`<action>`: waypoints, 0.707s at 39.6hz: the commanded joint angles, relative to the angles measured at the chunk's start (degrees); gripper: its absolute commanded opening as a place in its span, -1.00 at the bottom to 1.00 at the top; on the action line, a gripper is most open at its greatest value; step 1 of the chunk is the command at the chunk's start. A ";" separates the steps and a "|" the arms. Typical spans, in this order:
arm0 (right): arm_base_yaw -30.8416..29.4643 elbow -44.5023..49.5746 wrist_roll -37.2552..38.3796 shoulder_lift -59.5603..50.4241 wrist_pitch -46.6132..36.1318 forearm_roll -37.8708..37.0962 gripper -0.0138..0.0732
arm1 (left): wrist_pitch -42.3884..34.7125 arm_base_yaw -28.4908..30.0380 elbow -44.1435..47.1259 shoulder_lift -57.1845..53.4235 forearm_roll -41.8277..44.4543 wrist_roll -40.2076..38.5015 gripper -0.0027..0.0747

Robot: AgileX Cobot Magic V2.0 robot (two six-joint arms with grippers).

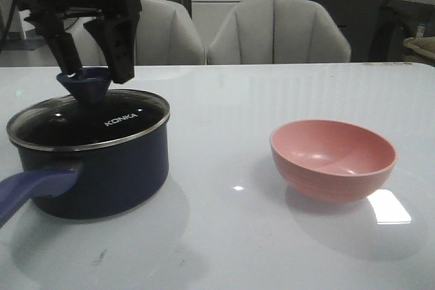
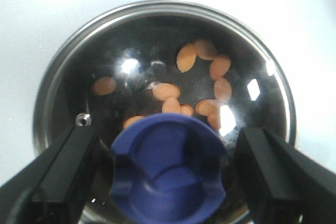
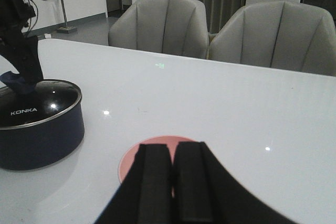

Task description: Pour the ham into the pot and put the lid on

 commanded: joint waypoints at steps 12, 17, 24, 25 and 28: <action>-0.01 -1.65 -0.19 0.37 -4.51 -0.11 -0.34 | 0.12 2.98 10.26 -22.98 1.66 -0.40 0.50; -0.01 -1.65 -0.19 0.37 -4.51 -0.11 -0.34 | -5.76 3.40 16.80 -32.17 1.29 -0.40 0.50; -0.01 -1.65 -0.19 0.37 -4.51 -0.11 -0.34 | -12.52 3.40 25.25 -44.28 0.48 -0.40 0.50; -0.01 -1.65 -0.19 0.37 -4.51 -0.11 -0.34 | -13.54 3.40 26.76 -46.14 0.48 -0.40 0.50; -0.01 -1.65 -0.19 0.37 -4.51 -0.11 -0.34 | -17.94 3.40 31.57 -51.15 0.48 -0.40 0.50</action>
